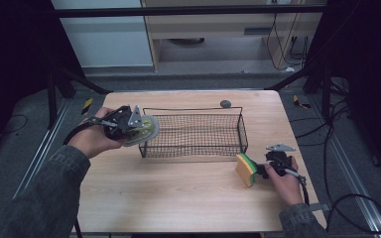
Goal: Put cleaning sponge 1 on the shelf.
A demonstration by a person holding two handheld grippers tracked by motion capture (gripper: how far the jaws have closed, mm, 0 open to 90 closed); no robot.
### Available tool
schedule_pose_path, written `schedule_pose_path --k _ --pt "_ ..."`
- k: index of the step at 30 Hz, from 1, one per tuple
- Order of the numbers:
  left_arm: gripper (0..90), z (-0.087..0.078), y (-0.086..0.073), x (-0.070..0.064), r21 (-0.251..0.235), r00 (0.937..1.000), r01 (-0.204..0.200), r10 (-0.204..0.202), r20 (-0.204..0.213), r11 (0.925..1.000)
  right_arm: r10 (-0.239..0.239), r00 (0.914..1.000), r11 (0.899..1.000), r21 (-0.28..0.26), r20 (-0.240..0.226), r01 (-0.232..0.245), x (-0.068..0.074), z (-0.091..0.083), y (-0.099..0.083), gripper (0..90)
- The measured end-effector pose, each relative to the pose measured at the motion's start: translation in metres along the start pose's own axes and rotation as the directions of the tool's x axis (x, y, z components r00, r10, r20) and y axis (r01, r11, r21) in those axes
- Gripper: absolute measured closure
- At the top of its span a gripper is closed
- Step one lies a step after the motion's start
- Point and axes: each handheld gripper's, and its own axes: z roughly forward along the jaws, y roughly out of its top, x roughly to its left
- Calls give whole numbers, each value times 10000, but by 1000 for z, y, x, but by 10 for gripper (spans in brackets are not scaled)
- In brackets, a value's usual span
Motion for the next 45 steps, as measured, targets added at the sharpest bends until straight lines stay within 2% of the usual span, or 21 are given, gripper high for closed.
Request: schedule_pose_path --k 8,12,16,20,24,30,35,37,45 --pt "708 3 13 14 -210 9993 -101 94 -355 9997 42 10000 10000 -3 -40 -42 0 -2 -1 24" --pt "708 8 20 20 -160 9975 -350 339 -625 9993 34 10000 10000 0 -37 -34 0 -2 -2 23" --pt "708 11 26 26 -358 9968 -386 360 -715 9986 41 10000 10000 -1 -37 -41 0 -2 -1 23" --pt "708 14 33 31 -287 9951 -565 540 -823 9980 44 10000 10000 -3 -37 -44 0 -2 -1 24" --pt "708 16 40 29 -410 9945 -681 645 -824 9968 43 10000 10000 0 -37 -43 0 -2 -1 23" --pt "708 23 50 24 -275 9915 -1021 995 -842 9944 38 10000 10000 -2 -39 -38 0 -2 -1 23" --pt "708 30 57 22 -342 9907 -1081 1048 -866 9935 23 10000 10000 6 -36 -23 0 -2 -1 23" --pt "708 32 60 22 -342 9889 -1234 1200 -874 9918 43 10000 10000 0 -47 -43 1 -2 -1 22" --pt "708 49 62 26 -420 9926 -1066 1038 -634 9934 0 10000 10000 -9 -63 0 0 -1 -1 19"
